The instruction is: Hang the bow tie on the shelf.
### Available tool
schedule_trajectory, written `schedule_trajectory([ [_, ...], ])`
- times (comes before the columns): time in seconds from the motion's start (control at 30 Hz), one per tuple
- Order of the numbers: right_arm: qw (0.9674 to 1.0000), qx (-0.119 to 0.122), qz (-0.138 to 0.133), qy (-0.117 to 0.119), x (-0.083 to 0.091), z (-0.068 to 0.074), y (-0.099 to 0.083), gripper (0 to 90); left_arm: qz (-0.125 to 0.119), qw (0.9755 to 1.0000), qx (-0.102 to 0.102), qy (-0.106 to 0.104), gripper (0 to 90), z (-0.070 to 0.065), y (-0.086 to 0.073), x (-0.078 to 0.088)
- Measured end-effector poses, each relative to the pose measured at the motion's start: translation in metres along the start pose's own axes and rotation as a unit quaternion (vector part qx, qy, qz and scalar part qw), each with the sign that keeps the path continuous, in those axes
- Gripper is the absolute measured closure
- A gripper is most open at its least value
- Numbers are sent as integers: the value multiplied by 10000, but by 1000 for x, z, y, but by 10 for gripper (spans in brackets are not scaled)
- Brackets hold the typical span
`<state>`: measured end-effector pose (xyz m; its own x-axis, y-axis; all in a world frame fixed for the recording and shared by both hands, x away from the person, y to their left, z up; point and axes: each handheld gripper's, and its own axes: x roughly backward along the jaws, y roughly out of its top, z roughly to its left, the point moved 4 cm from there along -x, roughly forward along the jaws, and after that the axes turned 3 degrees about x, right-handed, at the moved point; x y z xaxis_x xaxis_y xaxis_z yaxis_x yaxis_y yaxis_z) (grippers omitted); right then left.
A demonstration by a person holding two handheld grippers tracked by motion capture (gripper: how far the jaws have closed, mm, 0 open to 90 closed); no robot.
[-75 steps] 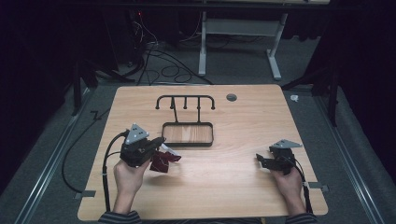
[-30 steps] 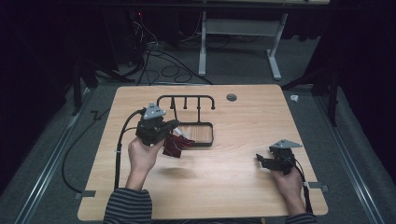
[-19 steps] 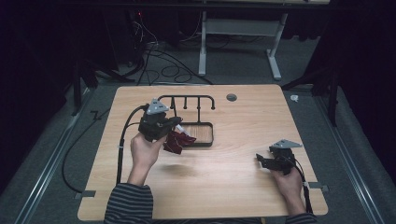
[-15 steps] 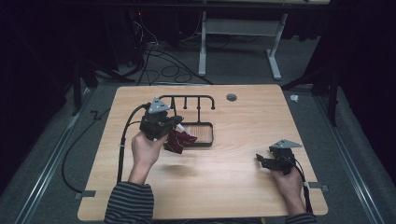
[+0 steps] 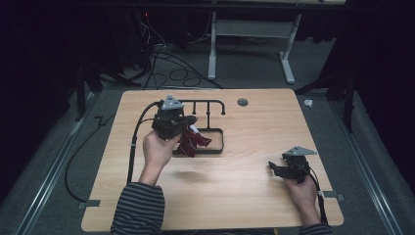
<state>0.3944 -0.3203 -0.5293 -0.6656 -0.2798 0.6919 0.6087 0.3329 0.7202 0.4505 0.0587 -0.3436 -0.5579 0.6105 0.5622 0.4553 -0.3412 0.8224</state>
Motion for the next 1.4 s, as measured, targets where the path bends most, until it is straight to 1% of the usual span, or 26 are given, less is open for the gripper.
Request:
schedule_trajectory([
  [0.1, 10000, 0, 0, 1, 0, 0, 0, 315, 25, 10000, 10, 7, 900, 0, 3, -4],
  [0.3, 10000, 1, 1, 2, 0, 0, 0, 315, 45, 10000, -32, 32, 900, -1, 9, -10],
  [0.53, 10000, 5, 2, 8, 0, 0, 0, 314, 48, 9999, 19, 118, 900, 2, 15, -18],
  [0.73, 10000, 5, 4, 9, 0, 0, 0, 313, 80, 9995, 32, 306, 900, 7, 20, -22],
  [0.9, 10000, 10, -3, 6, 0, 0, 0, 312, 40, 9993, 85, 375, 899, 10, 21, -23],
  [0.93, 10000, 12, -6, 7, 0, 0, 0, 313, 45, 9990, 88, 425, 899, 12, 21, -24],
  [1.03, 10000, 17, 3, 10, 0, 0, 0, 312, 42, 9984, 189, 525, 898, 18, 20, -28],
  [1.13, 10000, 17, -5, 15, 0, 0, 0, 312, 33, 9982, 224, 564, 897, 21, 20, -28],
  [1.17, 10000, 16, -4, 14, 0, 0, 0, 312, 32, 9978, 243, 614, 897, 22, 20, -29],
  [1.27, 10000, 18, -5, 18, 0, 0, 0, 310, 47, 9975, 272, 654, 895, 24, 20, -31],
  [1.4, 10000, 20, -6, 24, 0, 0, 0, 310, 42, 9973, 254, 682, 891, 24, 20, -33],
])
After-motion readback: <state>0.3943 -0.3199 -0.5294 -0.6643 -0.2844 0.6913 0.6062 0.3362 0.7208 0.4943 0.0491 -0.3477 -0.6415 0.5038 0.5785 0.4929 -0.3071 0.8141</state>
